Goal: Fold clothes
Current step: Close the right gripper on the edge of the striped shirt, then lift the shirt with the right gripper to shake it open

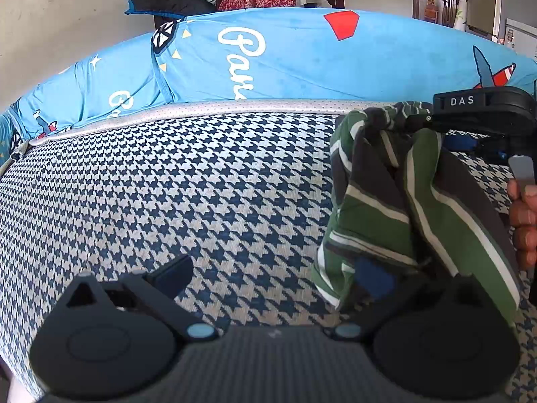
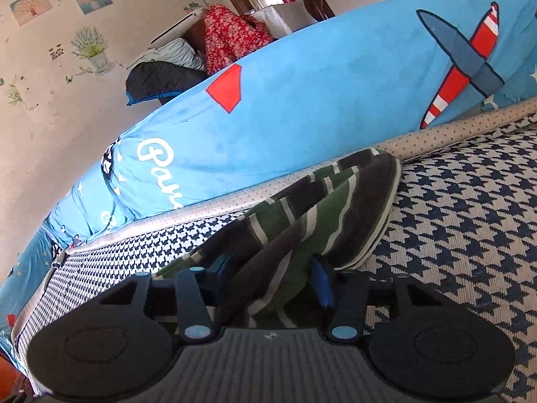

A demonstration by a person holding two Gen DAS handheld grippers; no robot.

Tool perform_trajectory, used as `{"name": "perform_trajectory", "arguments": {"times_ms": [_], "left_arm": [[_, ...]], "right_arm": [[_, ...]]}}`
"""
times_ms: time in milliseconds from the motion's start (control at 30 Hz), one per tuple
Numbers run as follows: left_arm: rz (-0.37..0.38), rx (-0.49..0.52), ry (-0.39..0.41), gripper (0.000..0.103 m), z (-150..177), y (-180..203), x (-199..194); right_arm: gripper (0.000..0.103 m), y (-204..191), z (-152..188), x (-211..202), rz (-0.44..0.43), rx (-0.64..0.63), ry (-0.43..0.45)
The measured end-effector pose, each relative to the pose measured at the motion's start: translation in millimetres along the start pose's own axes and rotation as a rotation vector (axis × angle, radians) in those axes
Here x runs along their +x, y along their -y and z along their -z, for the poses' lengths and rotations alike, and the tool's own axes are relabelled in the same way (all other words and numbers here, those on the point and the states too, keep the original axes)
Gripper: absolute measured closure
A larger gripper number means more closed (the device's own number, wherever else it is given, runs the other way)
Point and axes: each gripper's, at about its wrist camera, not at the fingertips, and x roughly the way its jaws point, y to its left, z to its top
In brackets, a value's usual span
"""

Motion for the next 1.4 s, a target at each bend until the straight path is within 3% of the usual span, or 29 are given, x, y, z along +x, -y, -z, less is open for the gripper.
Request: {"name": "perform_trajectory", "arguments": {"times_ms": [67,267,400,733,1200,1400], "left_arm": [[-0.004,-0.002,0.0,0.0,0.4,-0.7,0.3],[-0.025,-0.008,0.009,0.0,-0.8,-3.9,1.2],[-0.036,-0.023,0.017,0.0,-2.6,-8.3,1.3],[-0.052,-0.071,0.028,0.0,-5.8,-22.8,0.6],[-0.071,-0.144,0.042,0.0,32.4,-41.3,-27.5],[-0.05,-0.199,0.003,0.0,55.8,-43.5,-35.5]], "right_arm": [[0.074,-2.4,1.4,0.3,-0.01,-0.014,-0.004],[0.089,-5.7,1.0,-6.6,-0.05,-0.026,0.025],[0.091,-13.9,0.8,-19.5,-0.12,-0.049,0.047],[0.091,-61.7,25.2,-75.9,-0.291,-0.281,0.055],[0.091,-88.2,114.5,-65.2,-0.155,-0.51,-0.221],[0.09,-83.9,124.6,-85.2,-0.11,-0.473,-0.208]]}}
